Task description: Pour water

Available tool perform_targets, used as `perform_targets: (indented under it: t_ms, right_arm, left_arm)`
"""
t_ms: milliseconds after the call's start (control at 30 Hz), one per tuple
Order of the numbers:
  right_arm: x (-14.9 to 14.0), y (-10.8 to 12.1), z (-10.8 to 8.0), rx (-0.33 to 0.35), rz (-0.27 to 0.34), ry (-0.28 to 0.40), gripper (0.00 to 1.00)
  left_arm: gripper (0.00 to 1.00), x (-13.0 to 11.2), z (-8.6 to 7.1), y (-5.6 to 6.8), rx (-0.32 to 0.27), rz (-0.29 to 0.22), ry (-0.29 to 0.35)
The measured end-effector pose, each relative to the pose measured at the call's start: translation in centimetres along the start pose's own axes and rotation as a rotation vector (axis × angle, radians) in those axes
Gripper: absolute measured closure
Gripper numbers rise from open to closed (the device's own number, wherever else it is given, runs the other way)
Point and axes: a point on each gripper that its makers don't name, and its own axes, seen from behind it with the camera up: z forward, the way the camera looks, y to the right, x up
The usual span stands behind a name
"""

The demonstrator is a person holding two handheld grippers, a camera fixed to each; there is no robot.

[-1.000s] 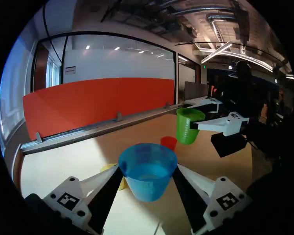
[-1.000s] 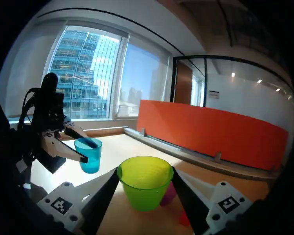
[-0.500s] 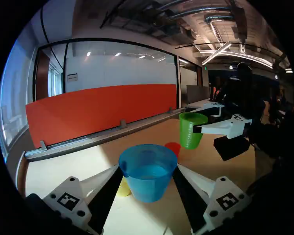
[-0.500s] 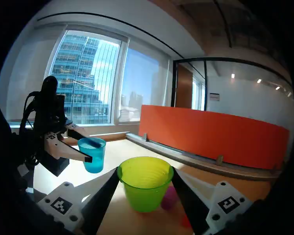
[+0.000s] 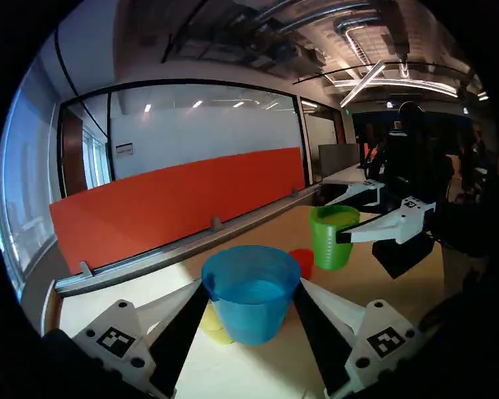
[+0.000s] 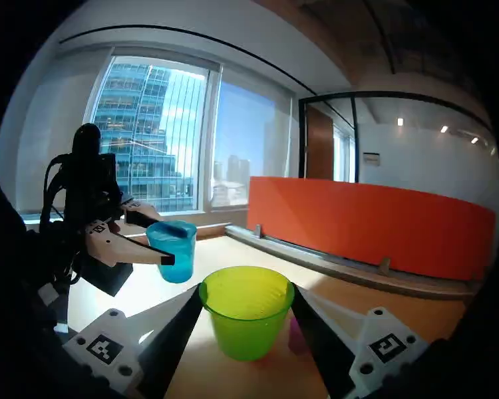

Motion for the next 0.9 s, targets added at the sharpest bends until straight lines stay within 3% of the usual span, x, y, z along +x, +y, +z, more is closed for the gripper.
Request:
perform_targets:
  t_ms: [467, 900]
  right_arm:
    - [-0.1, -2.7, 0.3, 0.057, 0.008, -0.002, 0.06]
    - [0.3, -4.3, 0.8, 0.094, 0.01, 0.004, 0.06]
  left_arm:
    - [0.16, 4.2, -1.1, -0.1, 0.032, 0.107, 0.048]
    - [0.15, 6.0, -0.7, -0.5, 0.059, 0.207, 0.064]
